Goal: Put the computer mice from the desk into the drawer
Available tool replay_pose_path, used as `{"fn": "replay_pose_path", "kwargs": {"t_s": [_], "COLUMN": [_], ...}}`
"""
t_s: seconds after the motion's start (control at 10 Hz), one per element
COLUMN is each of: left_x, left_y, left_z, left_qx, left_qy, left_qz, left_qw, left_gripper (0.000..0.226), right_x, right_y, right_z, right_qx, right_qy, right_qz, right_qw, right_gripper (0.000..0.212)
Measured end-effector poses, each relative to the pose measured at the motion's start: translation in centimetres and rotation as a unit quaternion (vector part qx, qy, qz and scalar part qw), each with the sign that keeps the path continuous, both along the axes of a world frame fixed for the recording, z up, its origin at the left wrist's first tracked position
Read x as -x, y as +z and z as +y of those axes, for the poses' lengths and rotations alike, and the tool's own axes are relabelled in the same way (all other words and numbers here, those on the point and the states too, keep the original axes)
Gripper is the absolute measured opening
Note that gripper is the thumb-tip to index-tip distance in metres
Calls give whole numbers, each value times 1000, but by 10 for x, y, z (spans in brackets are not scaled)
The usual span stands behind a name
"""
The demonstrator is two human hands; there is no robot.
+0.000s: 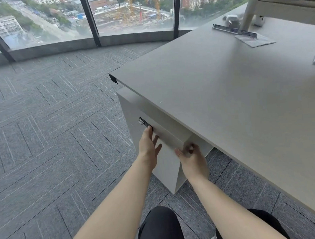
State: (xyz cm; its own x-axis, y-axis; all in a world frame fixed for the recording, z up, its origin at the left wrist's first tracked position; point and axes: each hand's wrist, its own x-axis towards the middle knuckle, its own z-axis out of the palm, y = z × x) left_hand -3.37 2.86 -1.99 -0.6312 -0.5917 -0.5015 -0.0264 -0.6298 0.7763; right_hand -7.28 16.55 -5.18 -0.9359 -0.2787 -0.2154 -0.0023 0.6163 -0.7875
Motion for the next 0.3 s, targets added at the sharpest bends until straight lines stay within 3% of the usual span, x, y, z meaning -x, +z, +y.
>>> {"fn": "replay_pose_path", "kwargs": {"t_s": [0.2, 0.3], "left_x": [-9, -29], "left_y": [5, 5], "left_z": [3, 24], "left_qx": [40, 92], "left_qy": [-51, -71], "left_qz": [-50, -98], "left_qw": [997, 988], "left_gripper": [51, 33], "right_x": [2, -12], "right_y": [21, 29], "right_z": [15, 25], "right_qx": [-46, -63], "right_qy": [75, 125], "right_qz": [-52, -100], "right_qw": [995, 985], "right_gripper": [58, 51]}}
